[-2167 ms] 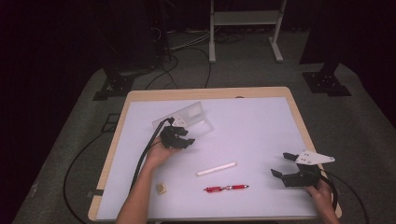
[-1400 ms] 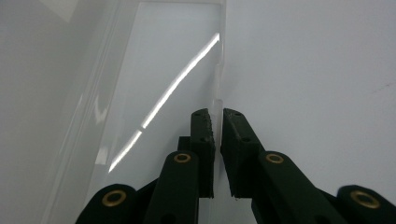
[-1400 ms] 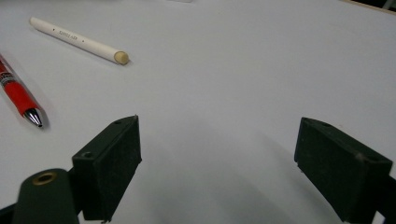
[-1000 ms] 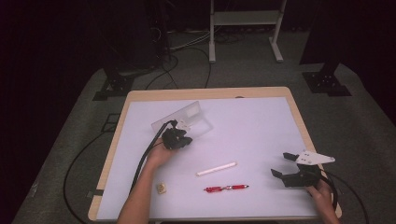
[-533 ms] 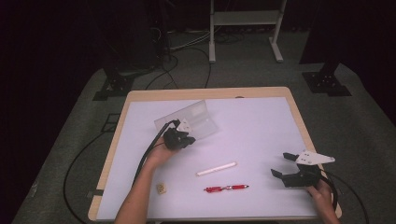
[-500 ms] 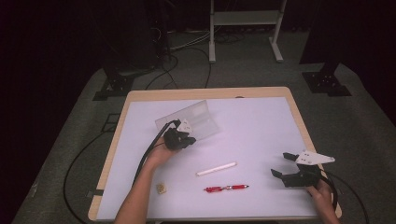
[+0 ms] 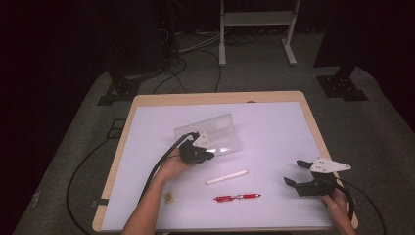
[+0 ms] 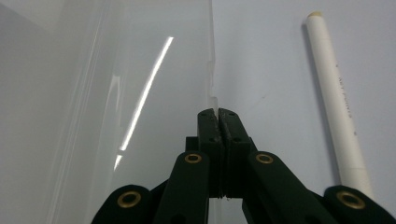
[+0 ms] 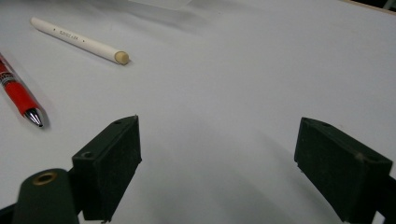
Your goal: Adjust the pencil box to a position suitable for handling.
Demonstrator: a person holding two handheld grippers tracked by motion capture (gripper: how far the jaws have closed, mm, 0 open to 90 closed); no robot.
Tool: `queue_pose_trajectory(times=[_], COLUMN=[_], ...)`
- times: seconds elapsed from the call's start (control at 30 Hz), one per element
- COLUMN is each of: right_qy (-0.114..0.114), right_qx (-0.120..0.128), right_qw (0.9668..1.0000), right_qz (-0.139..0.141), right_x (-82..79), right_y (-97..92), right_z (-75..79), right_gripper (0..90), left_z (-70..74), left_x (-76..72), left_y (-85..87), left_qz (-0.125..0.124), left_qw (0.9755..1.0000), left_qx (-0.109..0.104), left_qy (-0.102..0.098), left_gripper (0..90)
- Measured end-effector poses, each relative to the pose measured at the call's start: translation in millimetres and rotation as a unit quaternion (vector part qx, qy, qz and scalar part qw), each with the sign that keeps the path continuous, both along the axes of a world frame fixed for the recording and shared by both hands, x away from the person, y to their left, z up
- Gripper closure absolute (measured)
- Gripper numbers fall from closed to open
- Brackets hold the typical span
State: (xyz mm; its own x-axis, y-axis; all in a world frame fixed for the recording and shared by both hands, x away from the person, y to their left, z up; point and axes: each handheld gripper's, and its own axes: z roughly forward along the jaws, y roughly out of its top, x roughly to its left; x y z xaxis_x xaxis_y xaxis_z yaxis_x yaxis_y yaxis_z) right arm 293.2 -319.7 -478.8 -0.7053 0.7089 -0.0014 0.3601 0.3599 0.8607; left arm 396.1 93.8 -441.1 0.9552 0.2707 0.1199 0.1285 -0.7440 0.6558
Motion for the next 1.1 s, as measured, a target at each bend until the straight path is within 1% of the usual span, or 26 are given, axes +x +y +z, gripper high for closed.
queue_pose_trajectory(times=[0.03,0.07,0.13,0.27,0.37,0.47,0.5,0.6,0.63,0.7,0.87,0.97,1.1], right_qy=[0.0,0.0,0.0,0.0,0.001,0.0,0.0,0.001,0.0,0.0,-0.001,0.0,0.0], right_qx=[0.0,0.0,0.0,0.0,0.001,0.001,0.001,0.001,0.001,0.001,0.001,0.001,0.001], right_qw=[1.0,1.0,1.0,1.0,1.0,1.0,1.0,1.0,1.0,1.0,1.0,1.0,1.0], right_qz=[0.0,0.0,0.0,0.0,0.0,0.0,0.0,0.0,0.0,0.0,0.001,0.001,0.001], right_x=[0.1,0.1,0.0,0.1,0.0,0.1,0.0,0.0,-0.1,-0.2,-0.1,-0.1,-0.1], right_y=[0.0,0.0,0.0,-0.1,-0.1,-0.1,-0.1,-0.1,-0.2,-0.1,0.0,0.0,0.0], right_z=[0.0,0.0,0.0,0.0,0.0,0.0,0.0,0.0,0.0,0.0,0.0,0.0,0.0], right_gripper=[13.8,13.8,13.8,13.8,13.8,13.8,13.8,13.8,13.8,13.8,13.8,13.8,13.8], left_z=[-0.5,-0.9,-2.2,-4.3,-5.1,-5.6,-6.0,-7.4,-7.3,-8.5,-11.7,-12.3,-12.5], left_x=[-0.7,-1.5,-3.4,-7.4,-9.7,-11.5,-14.3,-17.8,-18.1,-19.5,-21.6,-22.7,-23.0], left_y=[-1.1,-2.1,-4.0,-7.7,-9.6,-10.7,-12.3,-13.6,-13.7,-14.8,-15.8,-16.8,-17.2], left_qz=[-0.002,-0.006,-0.01,-0.025,-0.03,-0.035,-0.039,-0.04,-0.044,-0.049,-0.057,-0.059,-0.059], left_qw=[1.0,1.0,0.9999,0.9996,0.9995,0.9993,0.9991,0.999,0.9988,0.9986,0.9979,0.9978,0.9977], left_qx=[0.0,0.004,0.0,0.002,0.001,-0.001,0.004,-0.002,0.003,0.007,0.011,0.012,0.006], left_qy=[0.001,0.002,0.006,0.009,0.01,0.016,0.014,0.021,0.018,0.02,0.027,0.028,0.033], left_gripper=[89.4,89.4,89.4,89.4,89.4,89.4,89.4,89.4,89.4,89.4,89.4,89.4,89.4])
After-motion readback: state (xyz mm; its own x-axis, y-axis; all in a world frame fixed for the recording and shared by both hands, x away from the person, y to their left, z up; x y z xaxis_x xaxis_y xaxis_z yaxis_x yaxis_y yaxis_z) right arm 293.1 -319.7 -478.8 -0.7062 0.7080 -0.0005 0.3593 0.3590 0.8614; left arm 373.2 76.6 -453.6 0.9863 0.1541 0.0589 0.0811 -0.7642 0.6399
